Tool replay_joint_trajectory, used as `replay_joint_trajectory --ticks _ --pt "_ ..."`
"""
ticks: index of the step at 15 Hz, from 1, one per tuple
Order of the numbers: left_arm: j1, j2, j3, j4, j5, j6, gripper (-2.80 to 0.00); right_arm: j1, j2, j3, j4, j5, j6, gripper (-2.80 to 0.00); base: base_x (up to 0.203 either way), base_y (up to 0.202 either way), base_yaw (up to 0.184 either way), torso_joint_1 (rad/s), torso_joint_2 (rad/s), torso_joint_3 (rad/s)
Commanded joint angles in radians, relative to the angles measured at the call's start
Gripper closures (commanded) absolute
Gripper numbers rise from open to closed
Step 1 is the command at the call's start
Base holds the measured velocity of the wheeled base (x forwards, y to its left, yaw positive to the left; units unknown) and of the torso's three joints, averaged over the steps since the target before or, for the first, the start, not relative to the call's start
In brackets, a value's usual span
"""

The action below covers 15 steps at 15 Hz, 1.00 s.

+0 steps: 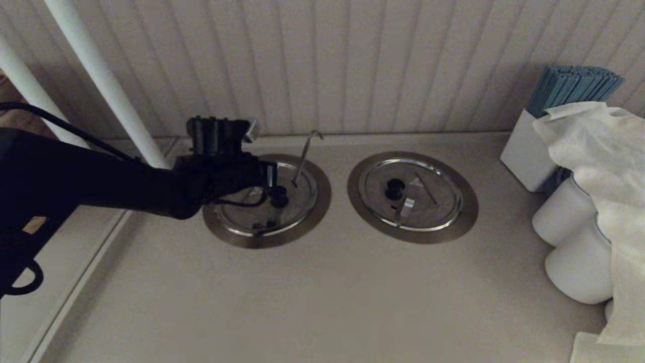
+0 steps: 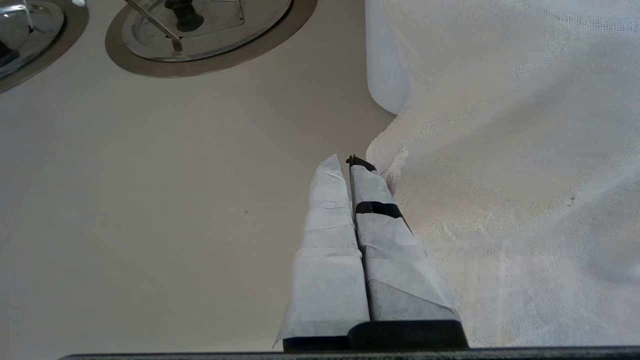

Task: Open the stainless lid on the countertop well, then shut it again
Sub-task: Open the lid

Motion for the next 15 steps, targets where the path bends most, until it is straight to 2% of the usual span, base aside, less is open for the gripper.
replay_joint_trajectory --ticks 1,9,10,12,13,14,15 --pt "-0.004 0.057 -0.026 -0.004 0.023 -0.001 -2.8 0.0 0.001 0.0 0.0 -0.001 0.001 0.0 0.0 0.0 0.0 0.0 0.0 0.0" --pt "-0.023 0.056 -0.006 -0.006 0.031 0.0 -2.8 0.0 0.0 0.0 0.0 -0.001 0.001 0.0 0.0 0.0 0.0 0.0 0.0 0.0" --pt "-0.027 0.038 0.036 -0.008 0.049 0.0 -2.8 0.0 0.001 0.0 0.0 -0.001 0.001 0.0 0.0 0.0 0.0 0.0 0.0 0.0" --pt "-0.028 0.004 0.103 -0.076 0.145 -0.008 -2.8 0.0 0.001 0.0 0.0 -0.001 0.001 0.0 0.0 0.0 0.0 0.0 0.0 0.0" --pt "-0.029 0.004 0.113 -0.097 0.157 -0.012 -2.8 0.0 0.001 0.0 0.0 -0.001 0.001 0.0 0.0 0.0 0.0 0.0 0.0 0.0" --pt "-0.029 0.014 0.144 -0.178 0.167 -0.018 -2.8 0.0 0.001 0.0 0.0 -0.001 0.001 0.0 0.0 0.0 0.0 0.0 0.0 0.0" --pt "-0.03 0.023 0.161 -0.214 0.177 -0.024 -2.8 0.0 0.001 0.0 0.0 -0.001 0.001 0.0 0.0 0.0 0.0 0.0 0.0 0.0"
